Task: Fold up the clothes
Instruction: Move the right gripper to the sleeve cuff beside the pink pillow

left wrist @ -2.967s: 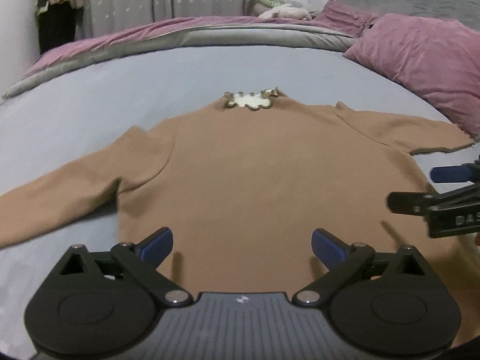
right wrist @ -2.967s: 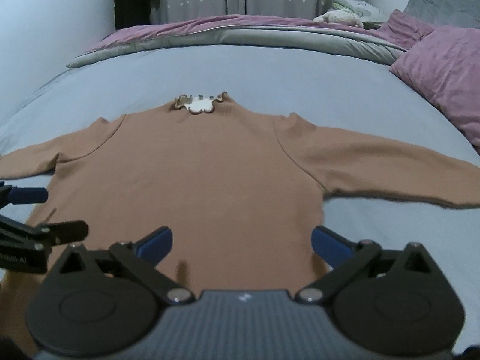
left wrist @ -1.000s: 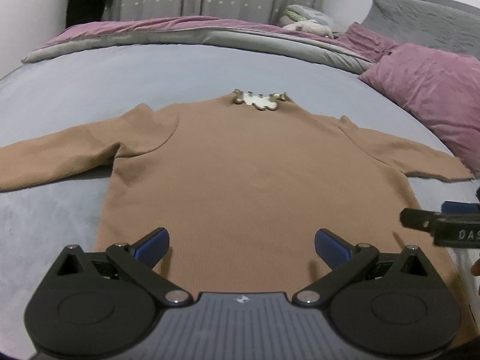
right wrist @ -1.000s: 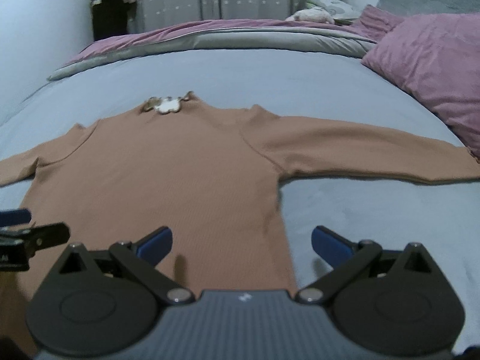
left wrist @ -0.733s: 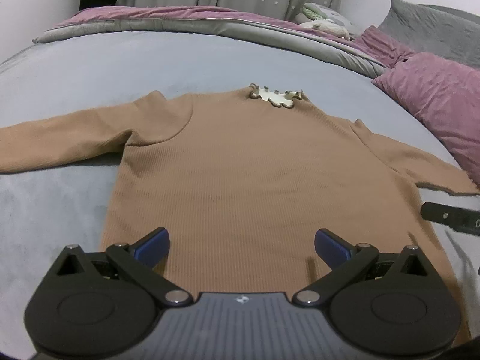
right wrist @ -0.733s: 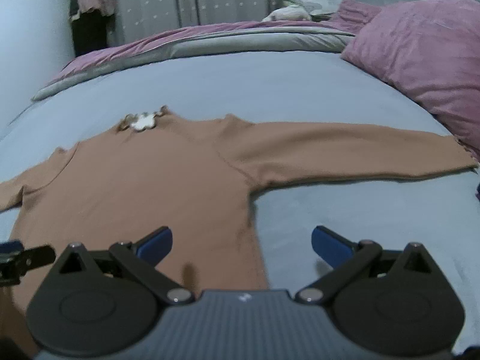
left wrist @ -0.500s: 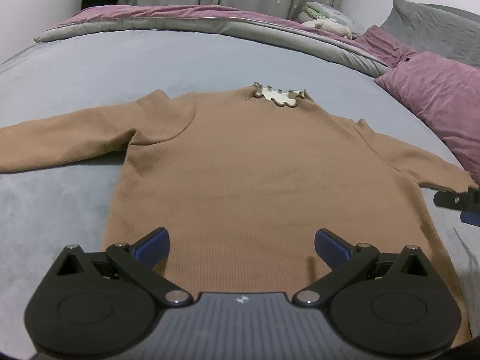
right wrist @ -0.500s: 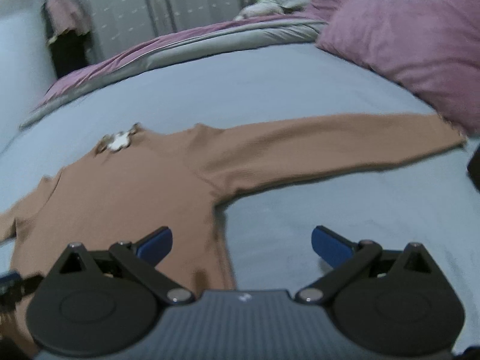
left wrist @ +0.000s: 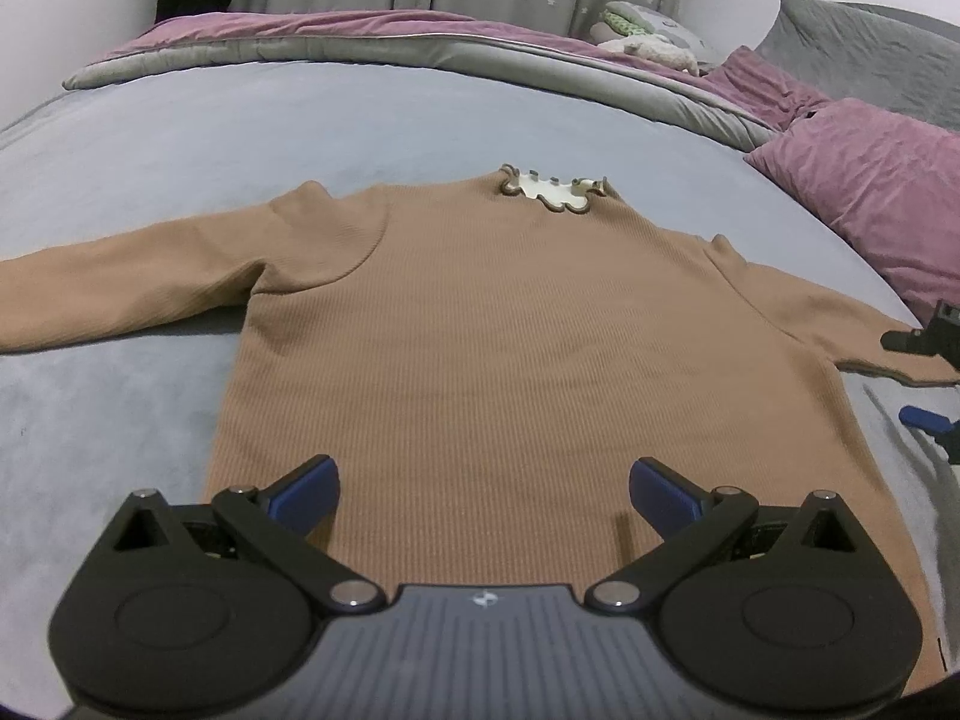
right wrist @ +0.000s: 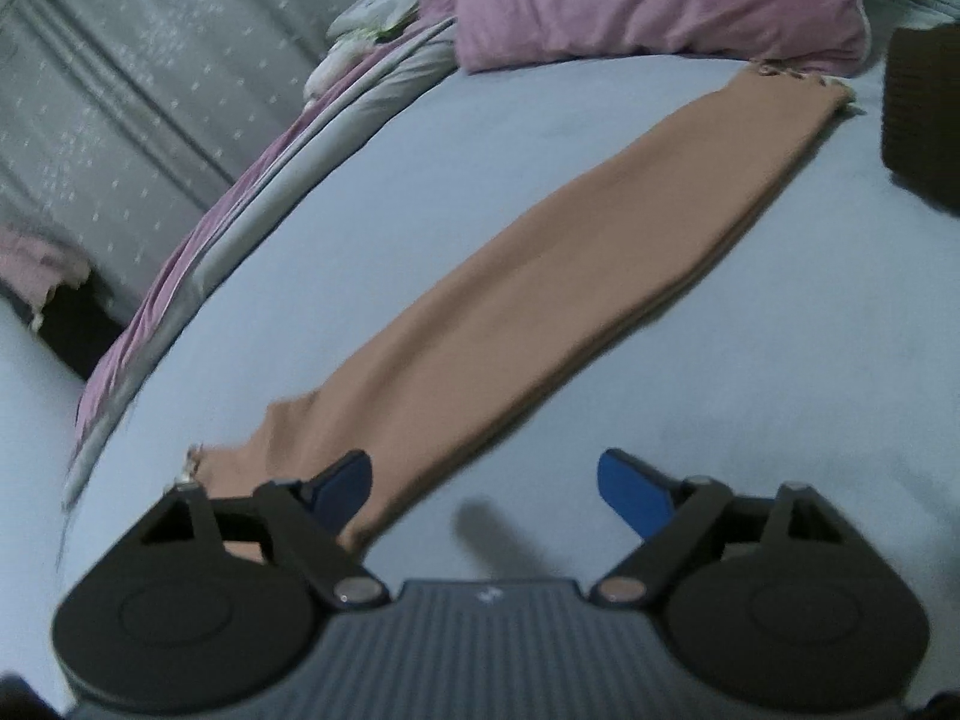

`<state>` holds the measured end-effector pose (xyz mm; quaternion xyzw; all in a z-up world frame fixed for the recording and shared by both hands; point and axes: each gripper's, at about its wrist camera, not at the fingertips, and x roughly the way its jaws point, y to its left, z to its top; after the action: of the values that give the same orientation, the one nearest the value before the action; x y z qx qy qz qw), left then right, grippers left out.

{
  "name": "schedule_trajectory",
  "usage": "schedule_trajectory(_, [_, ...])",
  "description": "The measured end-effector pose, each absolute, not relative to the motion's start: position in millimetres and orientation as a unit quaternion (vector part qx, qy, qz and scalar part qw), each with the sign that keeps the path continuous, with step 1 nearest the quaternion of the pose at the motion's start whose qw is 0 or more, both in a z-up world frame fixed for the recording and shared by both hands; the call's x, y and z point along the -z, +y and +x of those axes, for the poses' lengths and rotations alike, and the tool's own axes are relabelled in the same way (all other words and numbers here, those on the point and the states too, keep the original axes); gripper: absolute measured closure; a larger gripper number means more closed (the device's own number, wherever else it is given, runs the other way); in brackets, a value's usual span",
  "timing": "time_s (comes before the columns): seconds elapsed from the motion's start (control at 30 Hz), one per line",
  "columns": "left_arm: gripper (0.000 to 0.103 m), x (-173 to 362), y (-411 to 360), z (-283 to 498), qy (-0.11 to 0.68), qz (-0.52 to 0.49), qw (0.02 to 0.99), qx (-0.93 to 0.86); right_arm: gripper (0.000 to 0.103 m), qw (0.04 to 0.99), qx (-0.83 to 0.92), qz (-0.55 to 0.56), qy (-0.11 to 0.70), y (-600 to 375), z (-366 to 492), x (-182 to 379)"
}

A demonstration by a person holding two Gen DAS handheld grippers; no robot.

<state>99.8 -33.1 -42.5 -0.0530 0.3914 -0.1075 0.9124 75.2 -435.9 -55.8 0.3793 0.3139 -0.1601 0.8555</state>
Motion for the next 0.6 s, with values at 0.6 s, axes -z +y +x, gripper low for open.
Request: schedule_trajectory(0.6, [0.000, 45.5, -35.3, 101.3, 0.384, -0.026, 0.916, 0.108, 0.028, 0.830, 0.204, 0.459, 0.241, -509.6, 104.5, 85.3])
